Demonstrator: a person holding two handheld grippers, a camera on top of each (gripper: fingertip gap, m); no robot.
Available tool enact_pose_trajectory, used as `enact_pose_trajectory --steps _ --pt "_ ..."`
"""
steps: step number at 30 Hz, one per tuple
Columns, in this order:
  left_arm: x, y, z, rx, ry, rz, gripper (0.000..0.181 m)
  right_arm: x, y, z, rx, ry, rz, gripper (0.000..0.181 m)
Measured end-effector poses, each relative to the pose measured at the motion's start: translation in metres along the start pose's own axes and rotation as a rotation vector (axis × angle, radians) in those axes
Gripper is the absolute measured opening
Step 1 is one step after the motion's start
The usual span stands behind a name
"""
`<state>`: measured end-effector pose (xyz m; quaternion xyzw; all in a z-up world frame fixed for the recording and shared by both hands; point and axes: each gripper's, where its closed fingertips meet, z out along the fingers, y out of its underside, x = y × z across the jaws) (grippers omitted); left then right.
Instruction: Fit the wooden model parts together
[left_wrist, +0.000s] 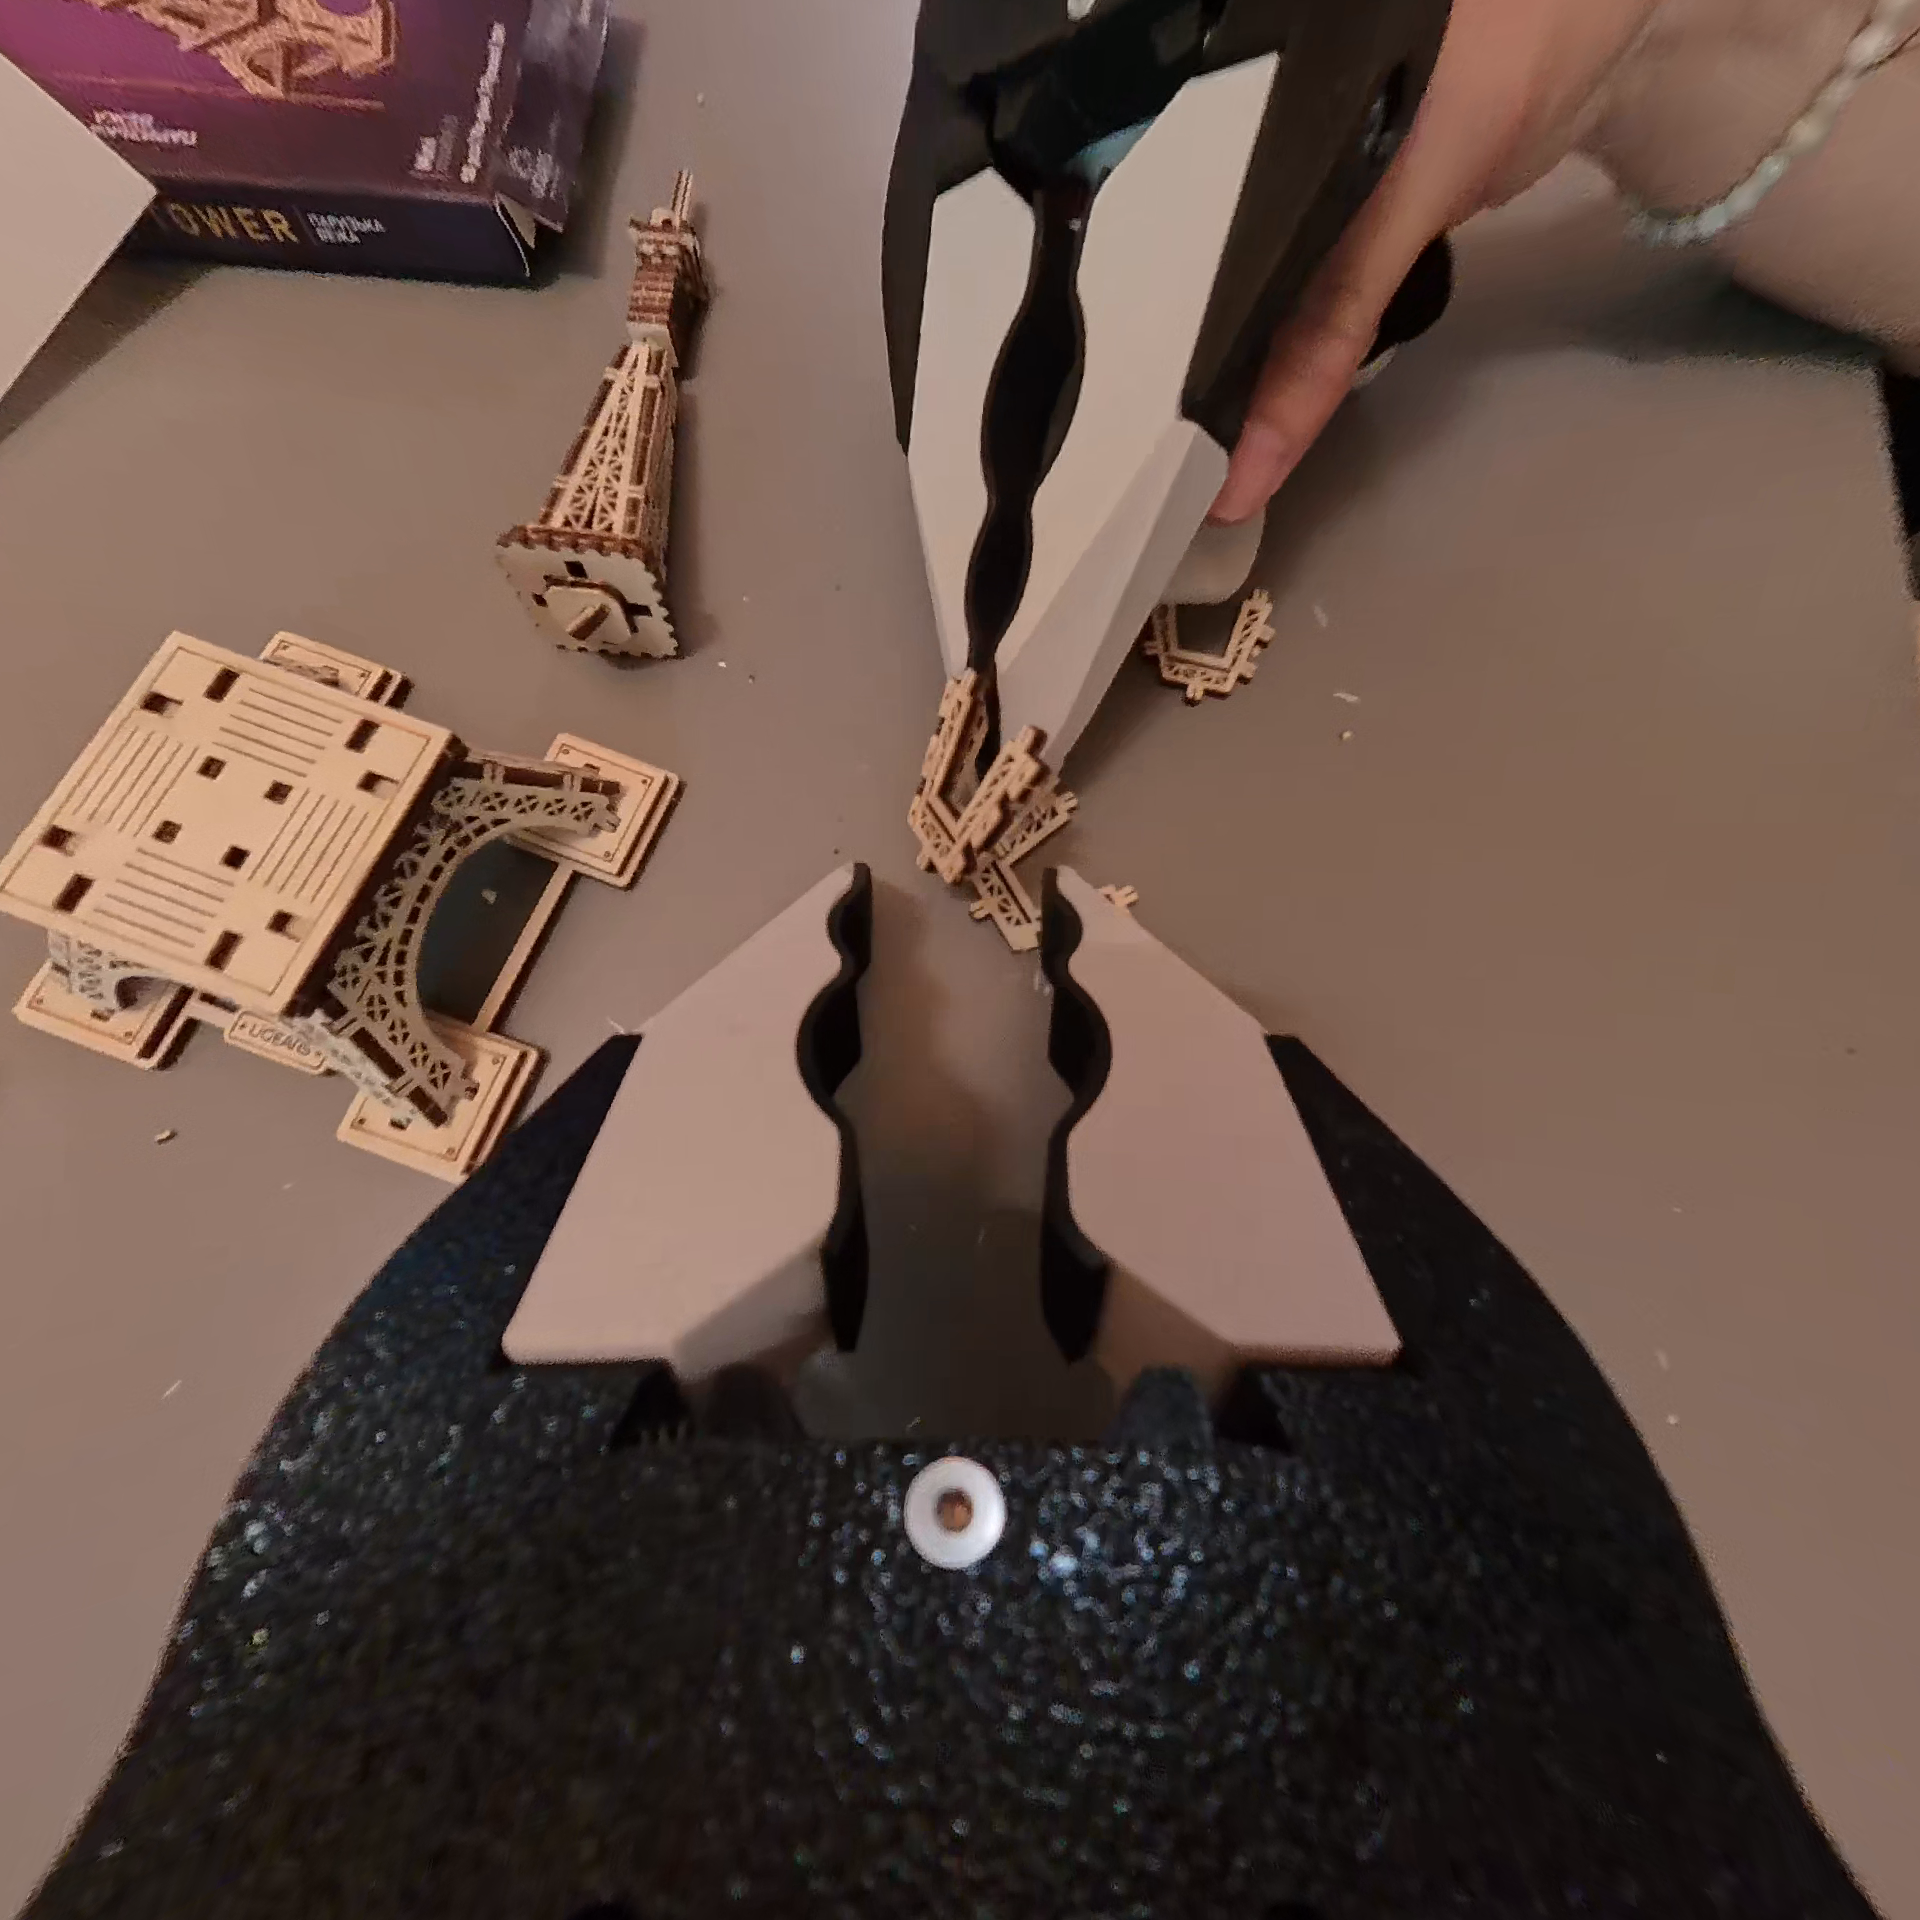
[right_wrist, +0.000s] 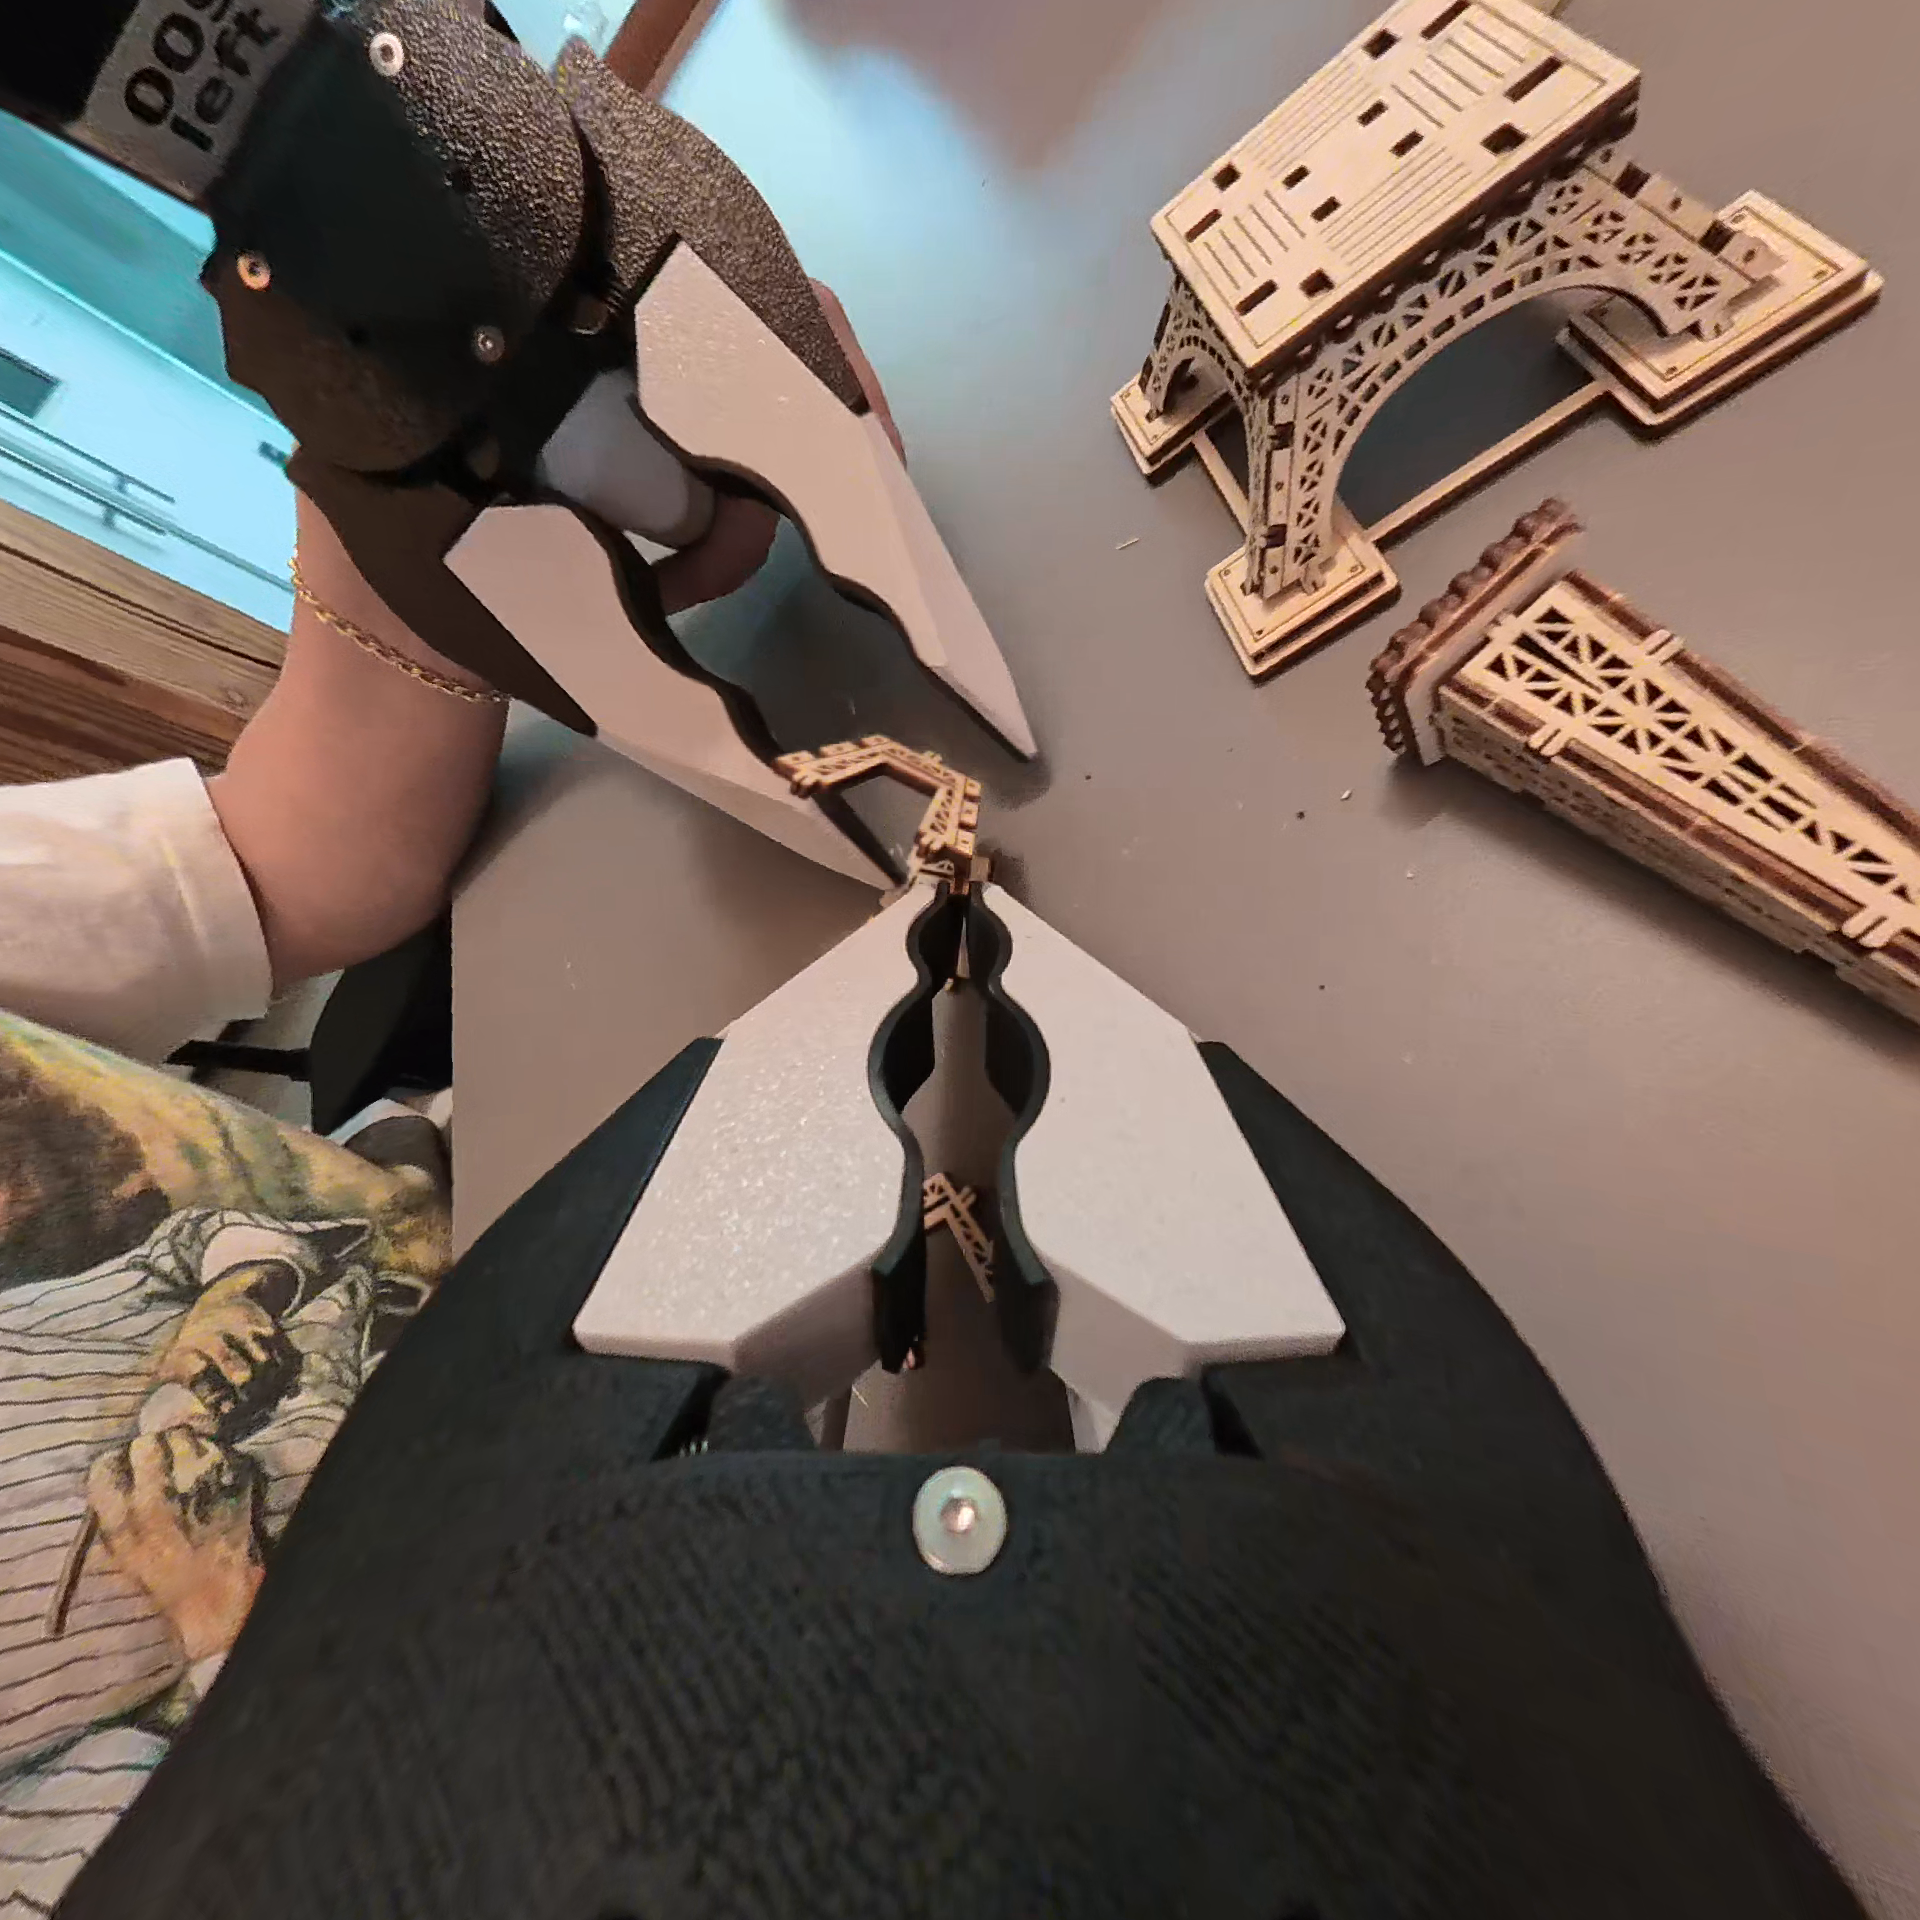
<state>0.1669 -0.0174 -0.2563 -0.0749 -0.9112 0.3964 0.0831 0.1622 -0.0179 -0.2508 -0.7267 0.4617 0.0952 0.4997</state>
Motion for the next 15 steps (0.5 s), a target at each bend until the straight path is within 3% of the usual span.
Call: enact_pose_trajectory --steps 5,8,13,15 --pt "-0.004 -0.012 -0.008 0.114 0.037 -0.06 0.024 0.002 -0.004 -0.002 0.027 -0.01 0.037 0.0" --pt "-0.002 -0.018 -0.007 0.156 0.025 0.01 0.024 0.001 -0.003 -0.001 0.018 -0.034 0.058 0.0" --pt "-0.01 -0.008 -0.004 0.062 -0.067 0.102 0.014 0.005 -0.005 -0.003 0.035 -0.014 0.065 0.0" --pt "-0.008 -0.013 -0.004 0.083 -0.071 0.138 0.002 0.001 -0.003 -0.001 0.019 -0.039 0.066 0.0"
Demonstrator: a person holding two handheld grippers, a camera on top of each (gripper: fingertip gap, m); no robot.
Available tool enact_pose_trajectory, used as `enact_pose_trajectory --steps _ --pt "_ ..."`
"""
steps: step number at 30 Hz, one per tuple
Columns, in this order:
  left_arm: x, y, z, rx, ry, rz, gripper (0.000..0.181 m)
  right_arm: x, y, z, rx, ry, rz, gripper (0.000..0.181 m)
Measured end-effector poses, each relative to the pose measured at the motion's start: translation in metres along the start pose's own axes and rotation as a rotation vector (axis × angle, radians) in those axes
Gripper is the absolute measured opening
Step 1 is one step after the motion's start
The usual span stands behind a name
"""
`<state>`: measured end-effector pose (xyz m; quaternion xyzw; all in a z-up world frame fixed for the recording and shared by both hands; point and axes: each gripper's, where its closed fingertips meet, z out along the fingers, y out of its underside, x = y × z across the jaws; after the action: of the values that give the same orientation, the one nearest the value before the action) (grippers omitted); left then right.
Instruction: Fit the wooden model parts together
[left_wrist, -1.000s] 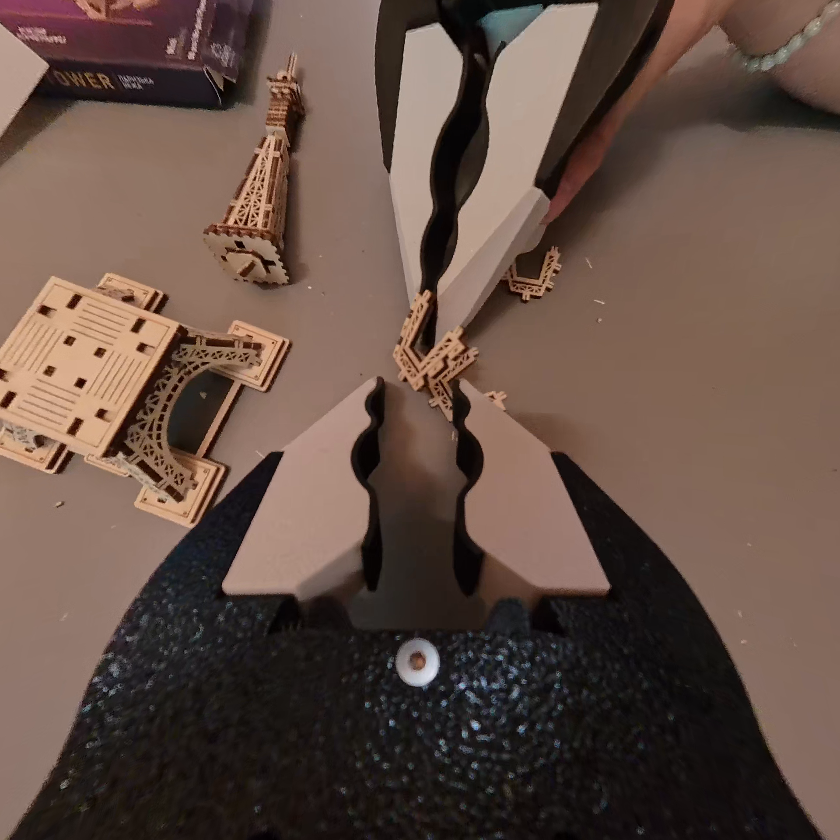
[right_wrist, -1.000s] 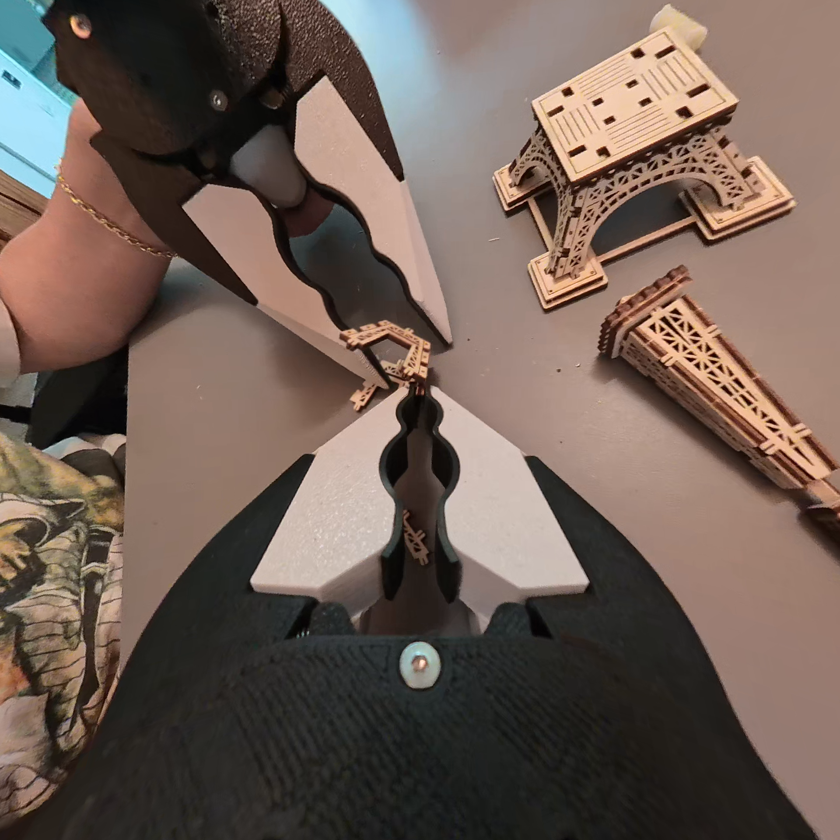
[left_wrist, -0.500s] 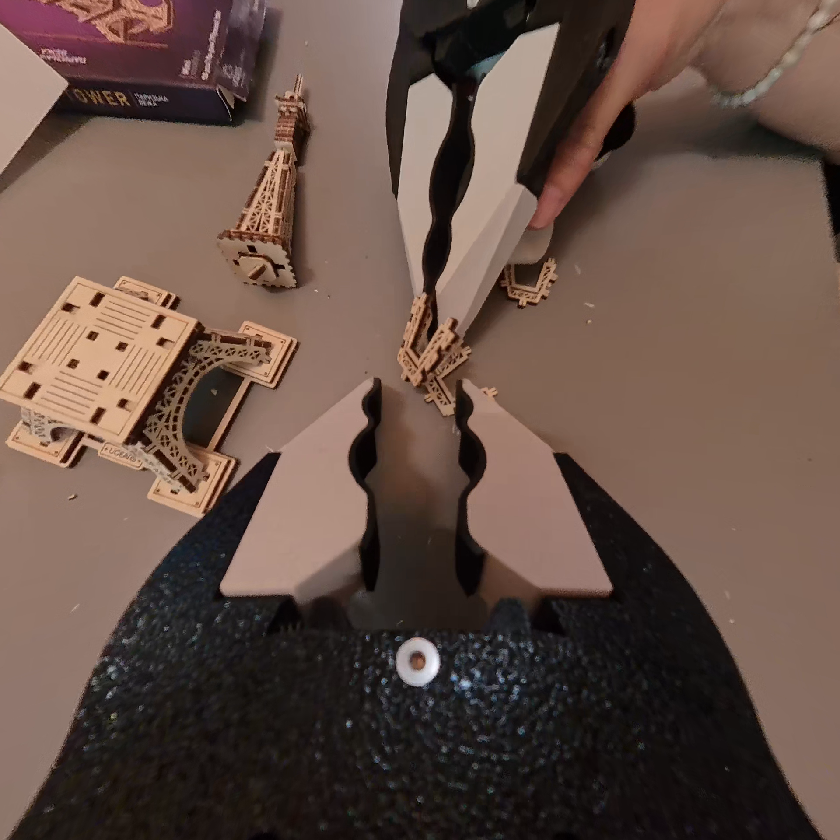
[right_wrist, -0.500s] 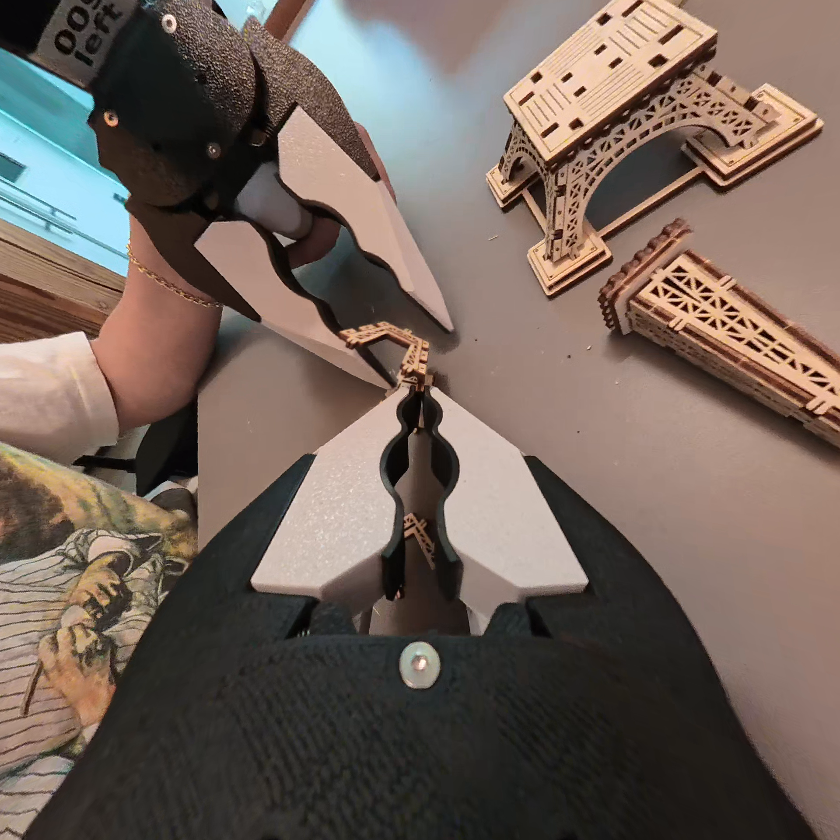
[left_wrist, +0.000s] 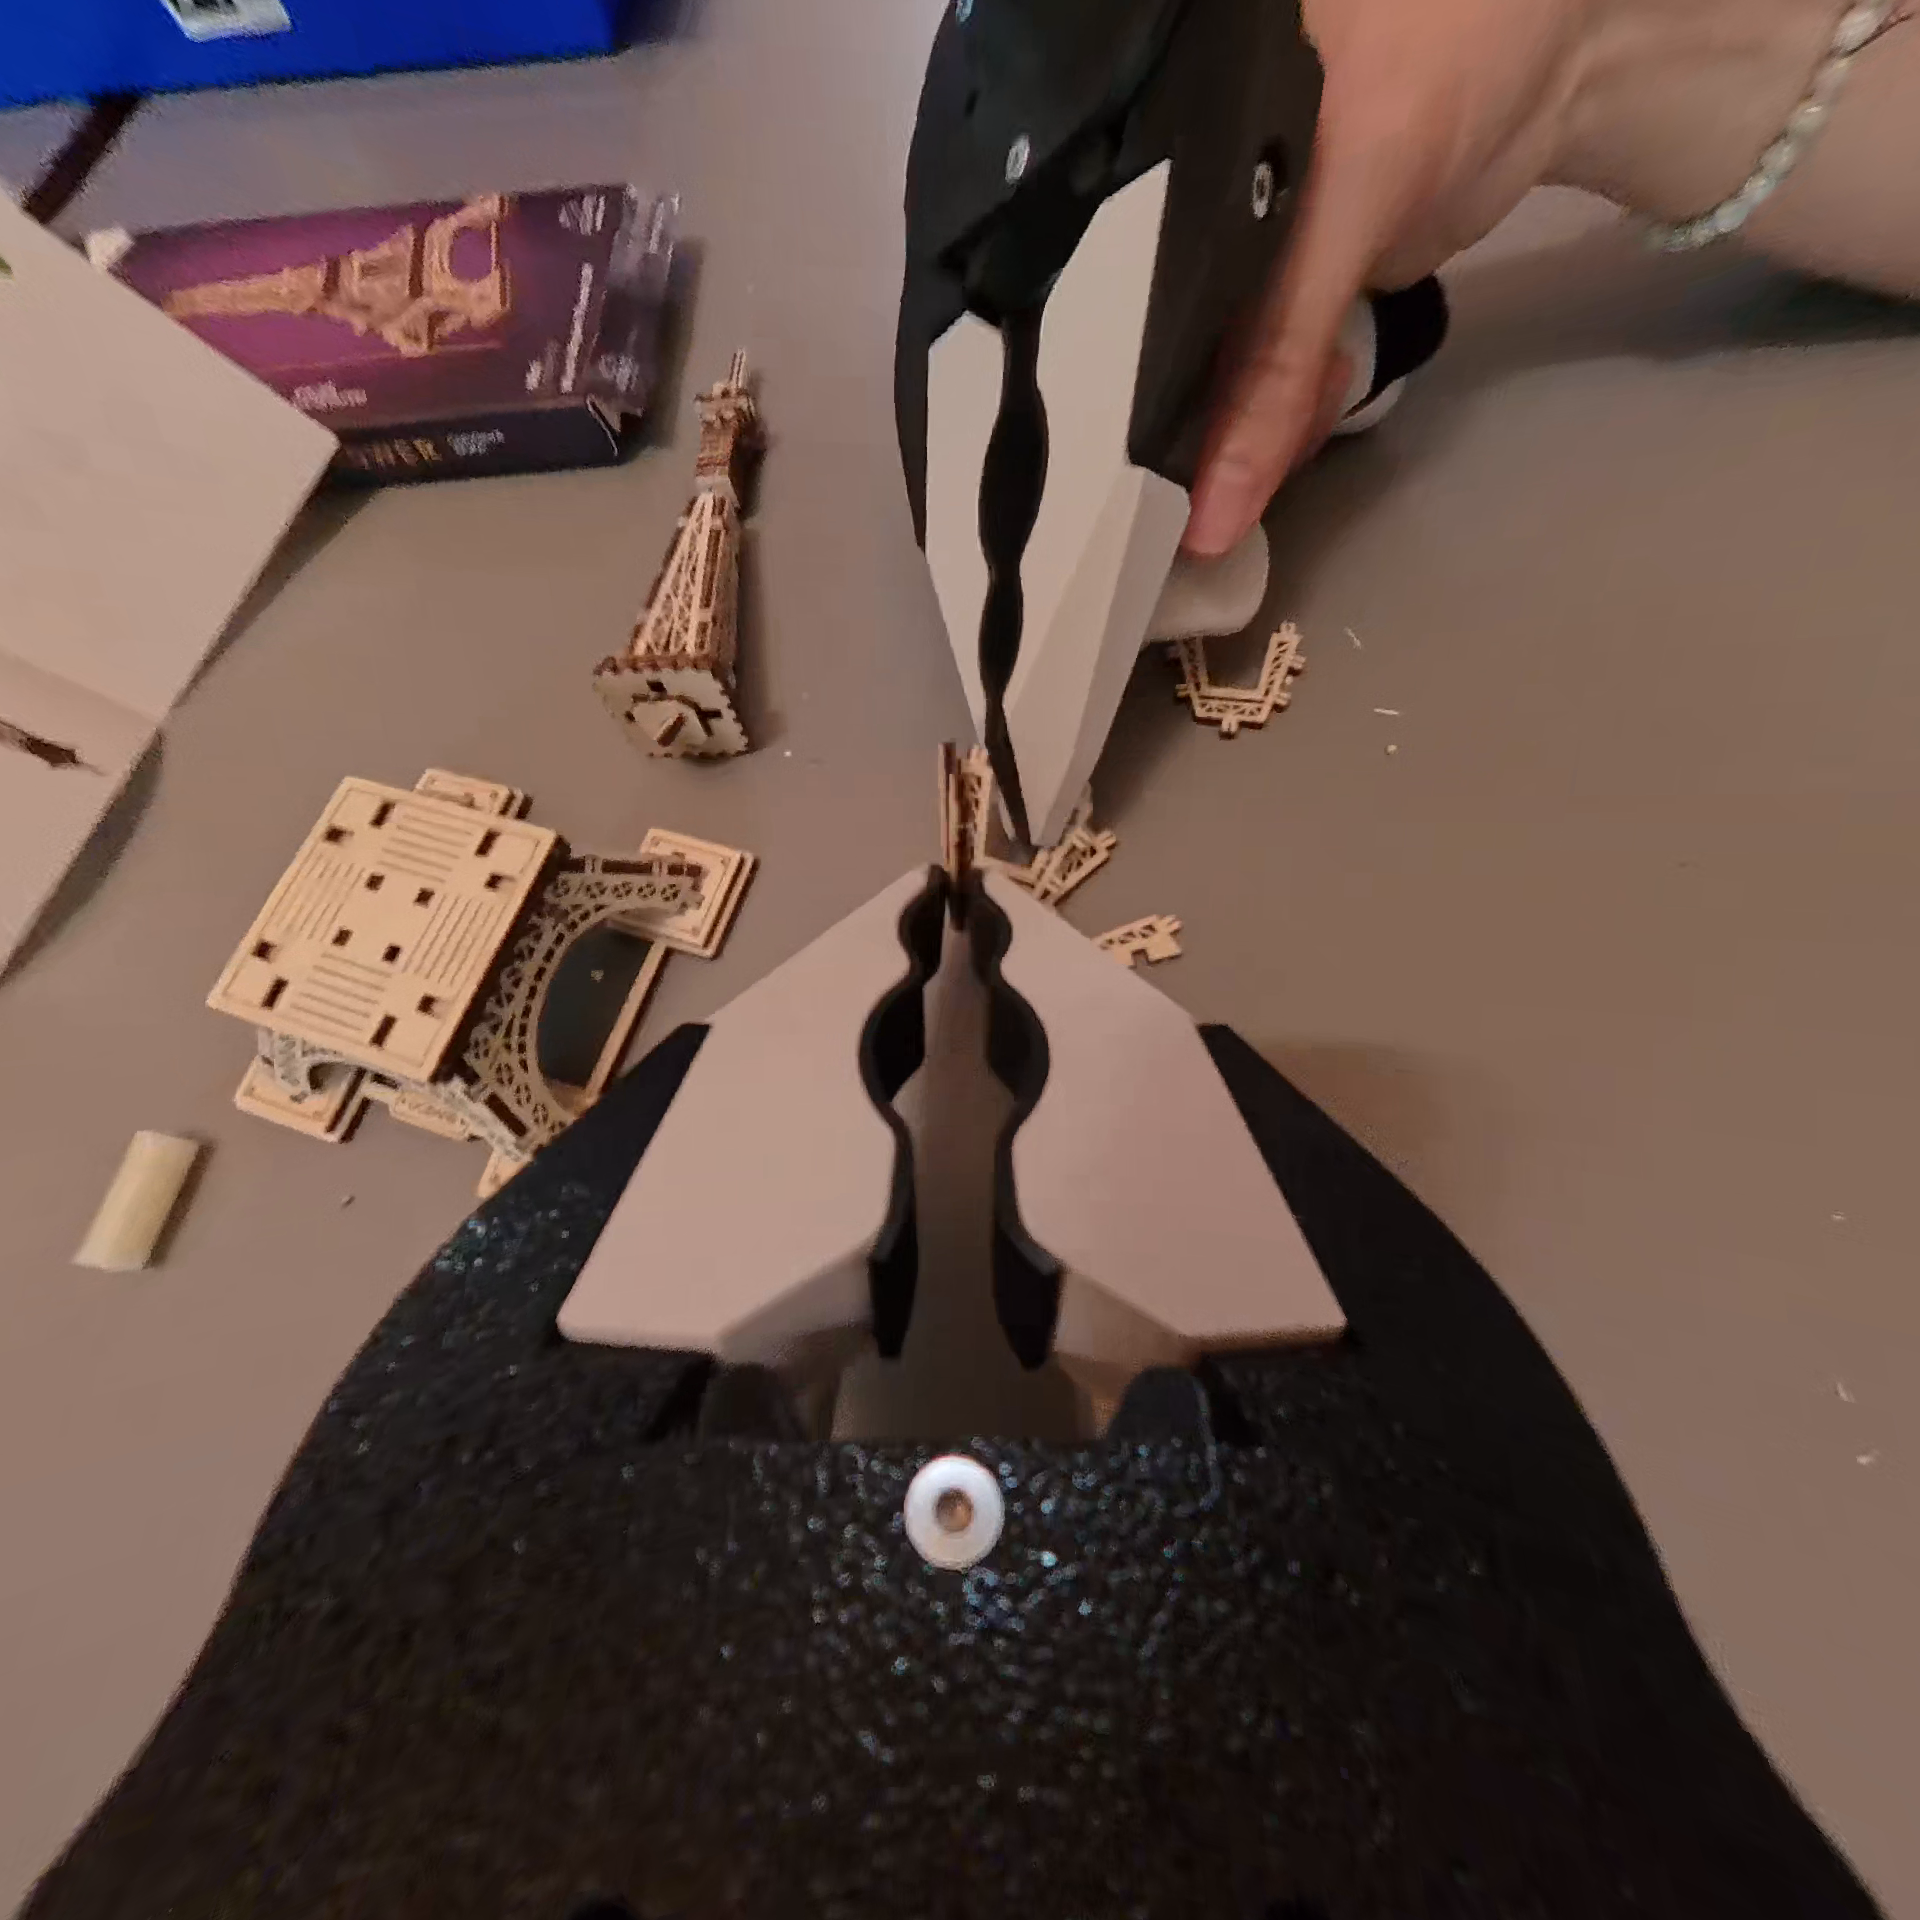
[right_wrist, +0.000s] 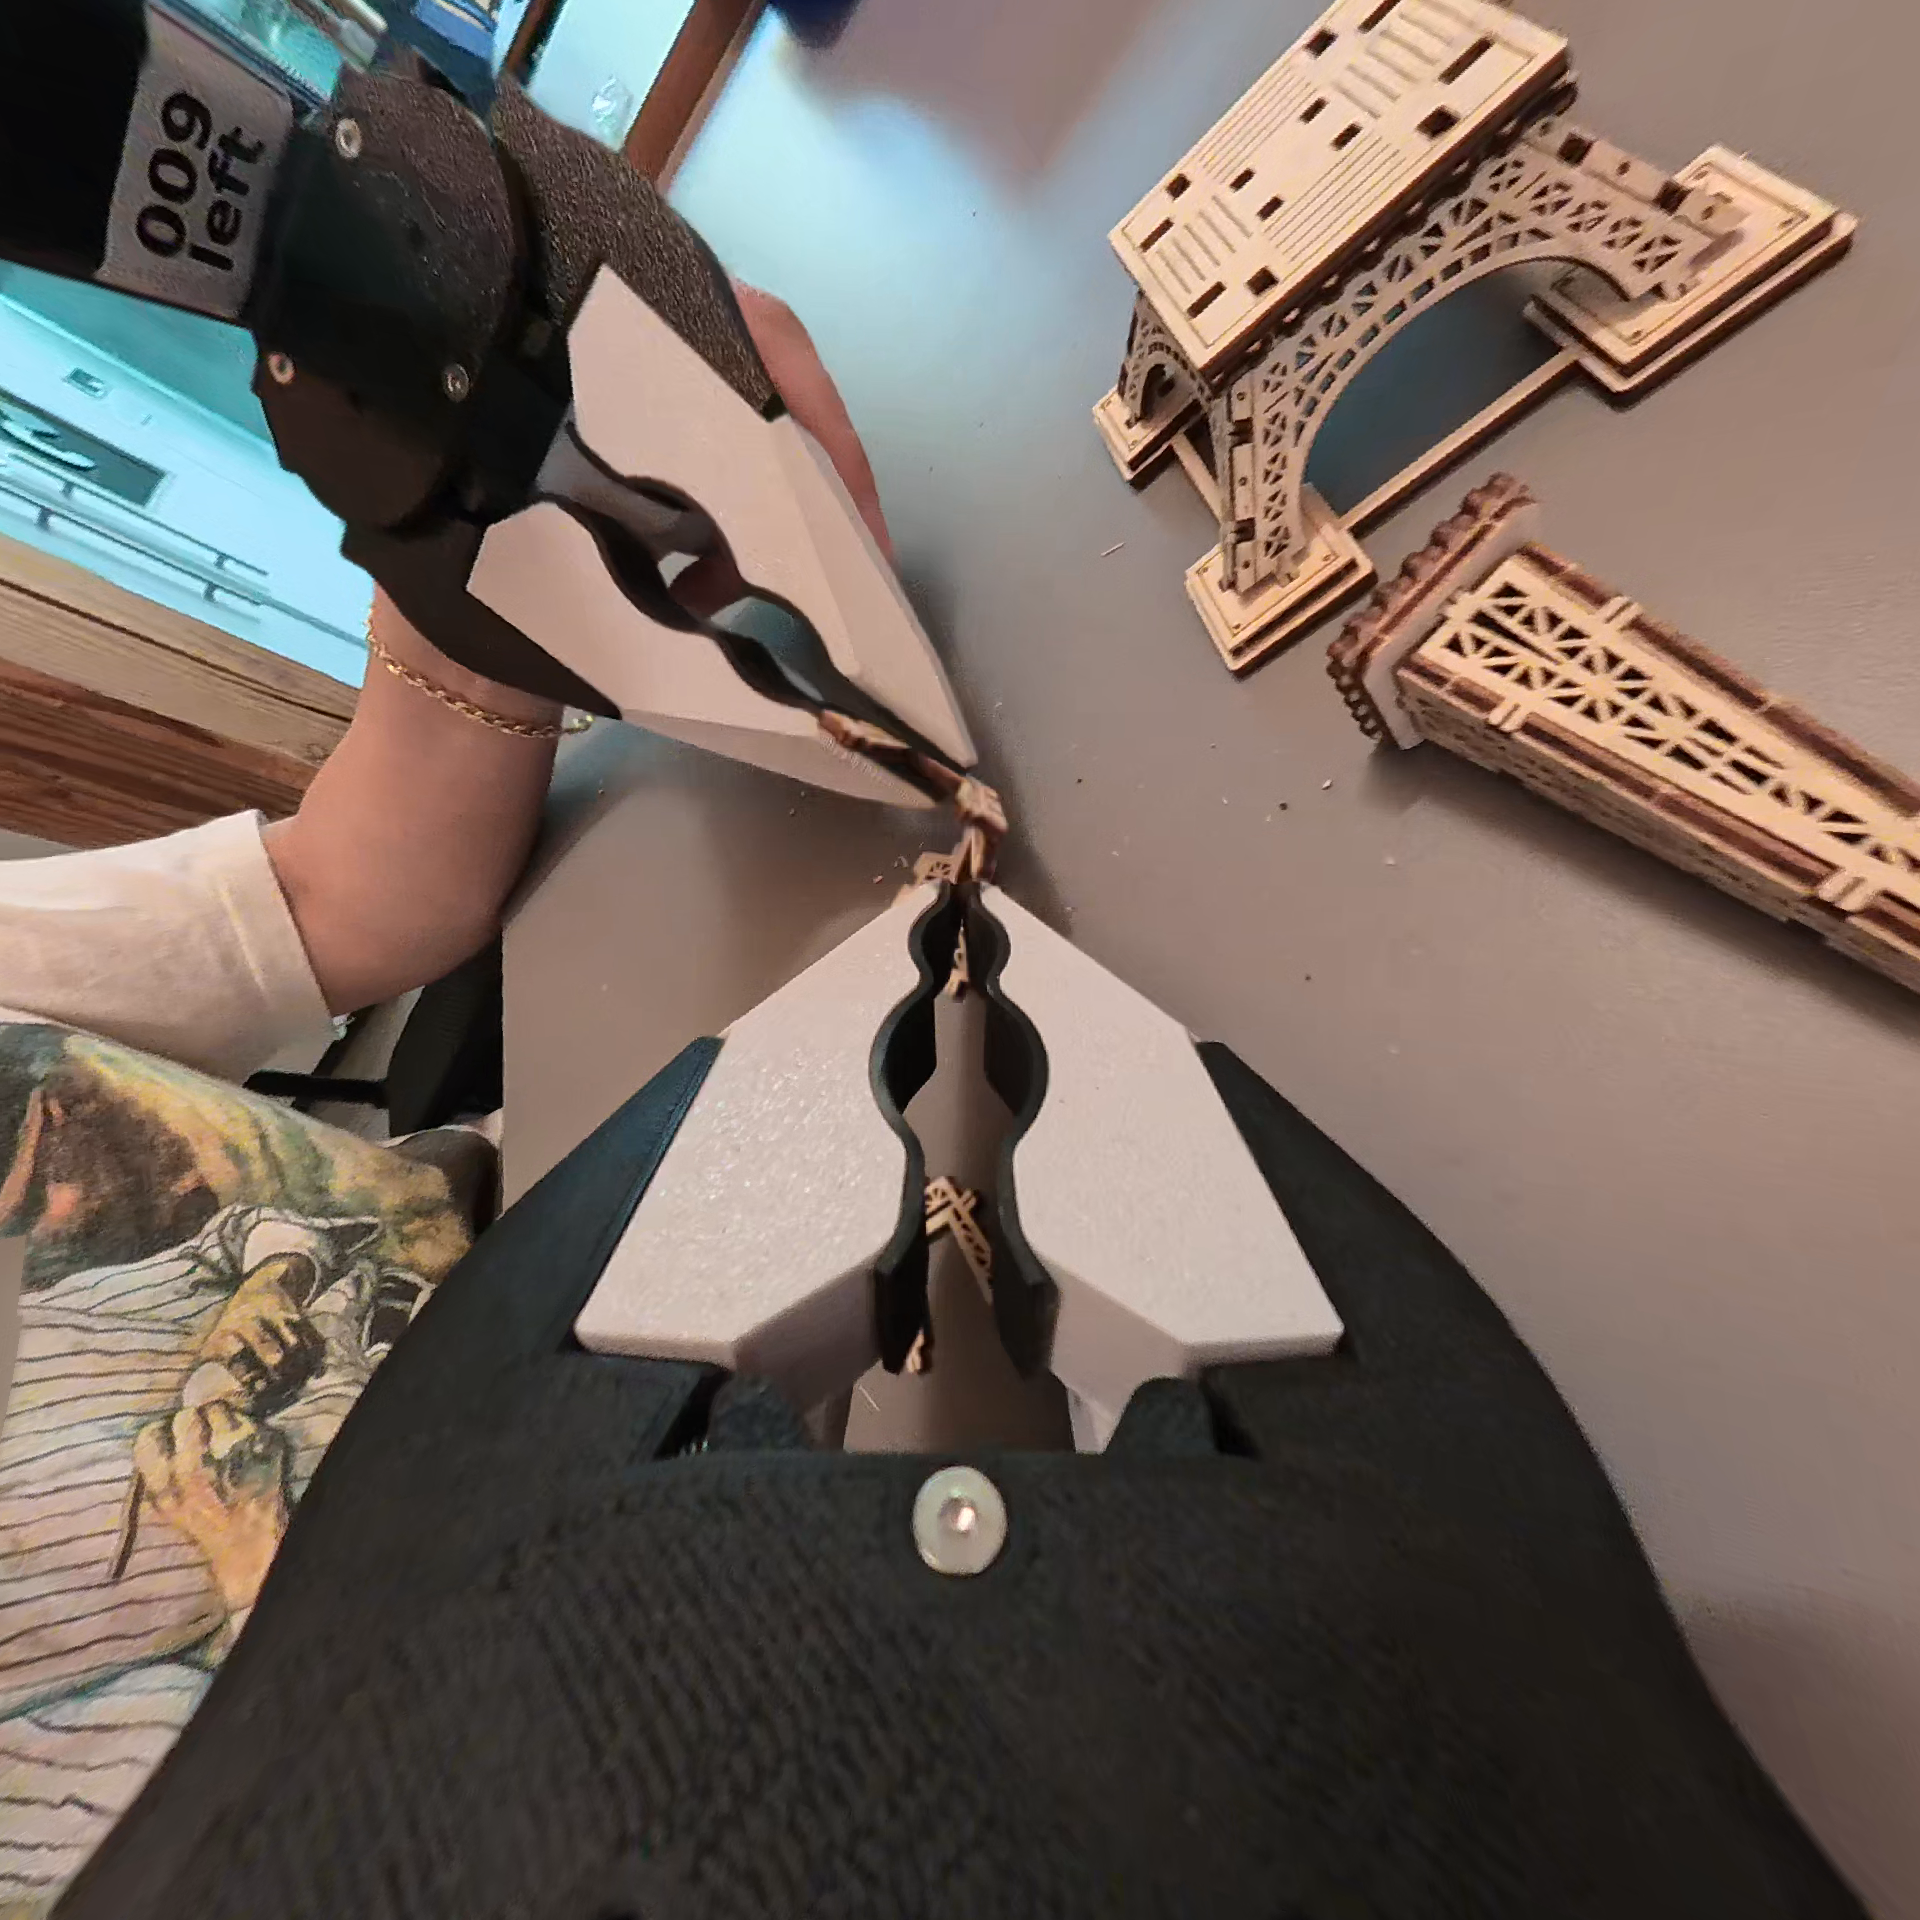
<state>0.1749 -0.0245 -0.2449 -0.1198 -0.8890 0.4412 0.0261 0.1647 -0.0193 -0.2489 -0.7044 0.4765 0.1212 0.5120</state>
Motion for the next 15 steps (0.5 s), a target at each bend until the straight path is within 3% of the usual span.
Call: enact_pose_trajectory --steps 5,10,12,15 --pt "-0.005 -0.004 -0.001 -0.013 -0.053 0.119 0.001 -0.001 -0.004 -0.004 0.037 0.003 -0.011 0.005" --pt "-0.005 -0.006 0.002 -0.049 0.004 0.188 0.001 0.011 0.0 -0.023 0.072 0.191 -0.07 0.018" --pt "-0.003 -0.01 0.005 -0.04 0.04 0.197 0.001 0.003 -0.001 -0.028 0.086 0.24 -0.202 0.004" --pt "-0.001 -0.013 0.008 -0.033 0.087 0.206 0.001 -0.016 0.001 -0.03 0.058 0.297 -0.507 0.0"
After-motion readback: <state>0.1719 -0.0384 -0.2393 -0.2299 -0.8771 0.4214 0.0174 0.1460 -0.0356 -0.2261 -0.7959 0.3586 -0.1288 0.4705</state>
